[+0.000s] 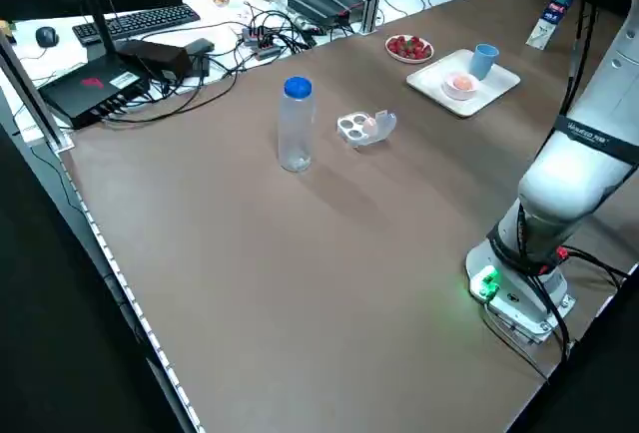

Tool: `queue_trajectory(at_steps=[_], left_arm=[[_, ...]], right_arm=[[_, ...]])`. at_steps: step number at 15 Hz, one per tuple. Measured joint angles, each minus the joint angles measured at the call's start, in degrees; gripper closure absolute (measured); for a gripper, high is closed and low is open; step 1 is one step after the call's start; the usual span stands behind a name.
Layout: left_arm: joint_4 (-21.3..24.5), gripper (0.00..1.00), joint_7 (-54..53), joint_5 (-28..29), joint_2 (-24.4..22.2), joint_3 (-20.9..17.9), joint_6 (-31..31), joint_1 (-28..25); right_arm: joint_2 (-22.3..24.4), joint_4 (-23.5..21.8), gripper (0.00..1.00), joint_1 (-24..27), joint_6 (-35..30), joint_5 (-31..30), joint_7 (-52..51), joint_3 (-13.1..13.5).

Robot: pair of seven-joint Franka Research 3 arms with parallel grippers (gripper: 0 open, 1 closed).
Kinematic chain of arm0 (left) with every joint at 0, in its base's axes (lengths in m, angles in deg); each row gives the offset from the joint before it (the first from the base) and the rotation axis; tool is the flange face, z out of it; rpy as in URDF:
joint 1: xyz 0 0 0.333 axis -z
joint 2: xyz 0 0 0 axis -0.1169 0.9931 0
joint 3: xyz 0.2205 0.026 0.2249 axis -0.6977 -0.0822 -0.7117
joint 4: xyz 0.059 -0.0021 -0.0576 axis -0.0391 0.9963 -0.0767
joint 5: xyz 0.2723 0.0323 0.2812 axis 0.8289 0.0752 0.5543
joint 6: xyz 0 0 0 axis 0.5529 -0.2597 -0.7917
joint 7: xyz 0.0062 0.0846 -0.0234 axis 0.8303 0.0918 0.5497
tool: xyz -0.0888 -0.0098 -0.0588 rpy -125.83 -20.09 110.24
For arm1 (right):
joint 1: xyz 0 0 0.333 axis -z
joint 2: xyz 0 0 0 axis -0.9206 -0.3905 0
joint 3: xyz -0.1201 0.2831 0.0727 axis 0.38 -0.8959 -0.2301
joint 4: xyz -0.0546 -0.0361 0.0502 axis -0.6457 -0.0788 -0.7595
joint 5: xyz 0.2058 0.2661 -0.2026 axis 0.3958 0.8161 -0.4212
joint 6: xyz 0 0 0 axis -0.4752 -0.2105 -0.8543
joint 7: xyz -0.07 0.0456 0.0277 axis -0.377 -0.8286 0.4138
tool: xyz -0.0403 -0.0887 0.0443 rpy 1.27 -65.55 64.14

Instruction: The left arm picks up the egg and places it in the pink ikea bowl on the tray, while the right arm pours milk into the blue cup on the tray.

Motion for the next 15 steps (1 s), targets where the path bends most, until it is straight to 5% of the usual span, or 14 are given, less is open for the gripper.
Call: queue_trajectory(at_steps=[15], left_arm=[[0.01, 0.00, -0.01, 0.00, 0.01, 0.00, 0.01, -0.01]], right_arm=[[8.44, 3.15, 0.00, -19.13, 1.82, -15.48, 52.09, -0.09]])
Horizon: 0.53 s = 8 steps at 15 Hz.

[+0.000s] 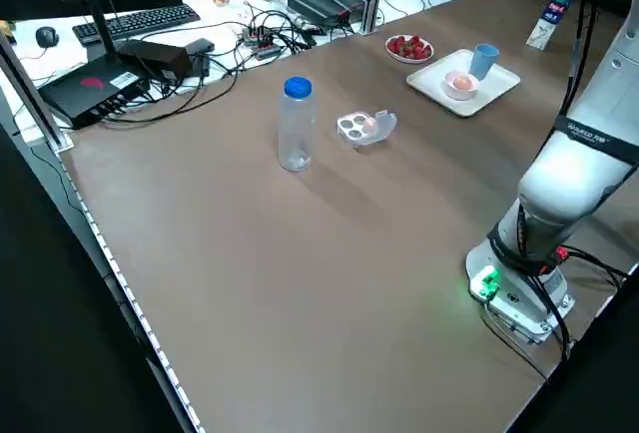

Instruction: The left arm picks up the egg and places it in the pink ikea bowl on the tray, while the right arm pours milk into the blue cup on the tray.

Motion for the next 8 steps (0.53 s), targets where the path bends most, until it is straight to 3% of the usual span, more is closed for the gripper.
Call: queue_trajectory(at_steps=[8], left_arm=[[0.01, 0.00, -0.01, 0.00, 0.14, 0.00, 0.00, 0.00]], right_arm=[[7.46, 0.09, 0.00, -6.25, -1.14, -3.66, 19.27, -0.11]])
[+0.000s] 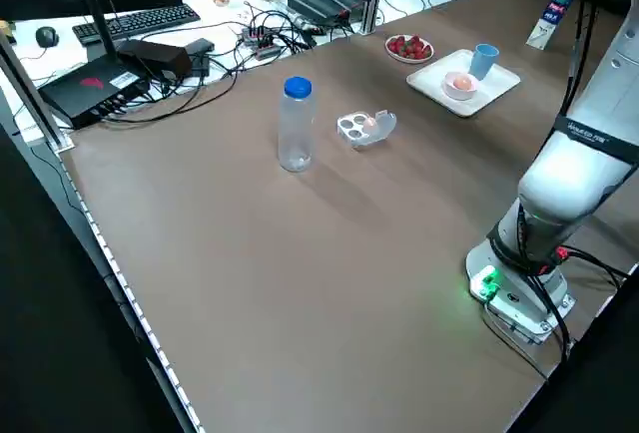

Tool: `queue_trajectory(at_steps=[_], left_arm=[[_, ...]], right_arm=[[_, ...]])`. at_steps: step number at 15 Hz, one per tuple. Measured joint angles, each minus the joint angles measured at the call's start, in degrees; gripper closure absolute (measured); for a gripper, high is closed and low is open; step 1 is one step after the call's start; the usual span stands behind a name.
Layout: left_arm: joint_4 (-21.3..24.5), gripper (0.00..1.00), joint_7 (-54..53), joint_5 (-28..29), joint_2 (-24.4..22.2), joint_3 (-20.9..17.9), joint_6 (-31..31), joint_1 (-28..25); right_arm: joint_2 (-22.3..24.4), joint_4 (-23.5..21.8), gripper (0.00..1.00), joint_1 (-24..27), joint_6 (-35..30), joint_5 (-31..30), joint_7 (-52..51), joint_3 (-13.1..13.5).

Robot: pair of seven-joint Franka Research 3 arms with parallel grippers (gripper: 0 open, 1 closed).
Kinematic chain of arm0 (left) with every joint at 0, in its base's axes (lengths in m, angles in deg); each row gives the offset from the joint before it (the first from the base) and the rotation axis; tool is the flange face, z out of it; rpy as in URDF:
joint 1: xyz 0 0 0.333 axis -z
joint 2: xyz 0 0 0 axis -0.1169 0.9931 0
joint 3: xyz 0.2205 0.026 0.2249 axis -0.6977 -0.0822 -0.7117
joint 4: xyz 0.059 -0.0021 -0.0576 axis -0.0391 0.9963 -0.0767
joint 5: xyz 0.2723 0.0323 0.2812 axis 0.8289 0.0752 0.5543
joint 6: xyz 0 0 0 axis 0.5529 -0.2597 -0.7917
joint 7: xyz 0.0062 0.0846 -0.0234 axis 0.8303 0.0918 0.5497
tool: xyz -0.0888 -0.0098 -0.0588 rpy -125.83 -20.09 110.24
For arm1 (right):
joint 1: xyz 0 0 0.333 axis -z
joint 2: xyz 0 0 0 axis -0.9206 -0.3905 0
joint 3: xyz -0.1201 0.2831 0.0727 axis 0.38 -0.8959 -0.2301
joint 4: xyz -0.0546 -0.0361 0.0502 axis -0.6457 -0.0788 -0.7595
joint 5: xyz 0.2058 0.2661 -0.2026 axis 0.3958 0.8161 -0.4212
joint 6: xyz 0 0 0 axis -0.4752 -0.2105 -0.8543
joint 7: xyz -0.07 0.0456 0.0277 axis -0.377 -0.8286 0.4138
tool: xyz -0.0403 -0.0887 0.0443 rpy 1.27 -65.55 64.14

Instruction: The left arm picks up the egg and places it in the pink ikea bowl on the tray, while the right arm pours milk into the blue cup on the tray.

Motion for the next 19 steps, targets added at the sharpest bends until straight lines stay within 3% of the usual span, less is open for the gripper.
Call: queue_trajectory(at_steps=[3, 6, 13, 19], left_arm=[[0.00, 0.00, 0.00, 0.00, 0.15, 0.00, 0.11, 0.00], [0.00, 0.00, -0.02, 0.00, 0.19, 0.02, 0.36, 0.05], [-0.60, 0.00, -0.07, 0.00, 0.17, 0.21, 1.06, 0.13], [-2.65, 0.00, -1.14, -0.07, 0.09, 0.30, 1.08, 0.38]], right_arm=[[3.50, -0.29, 0.00, -0.17, -2.70, -0.70, 1.07, 0.11], [7.79, -3.30, 0.00, -0.17, -2.93, -3.82, 1.34, 0.16], [20.69, -20.83, 0.00, -0.75, 7.10, -5.90, 1.61, -0.07], [22.35, -23.04, 0.00, -0.13, 8.53, -6.00, 1.91, 0.49]])
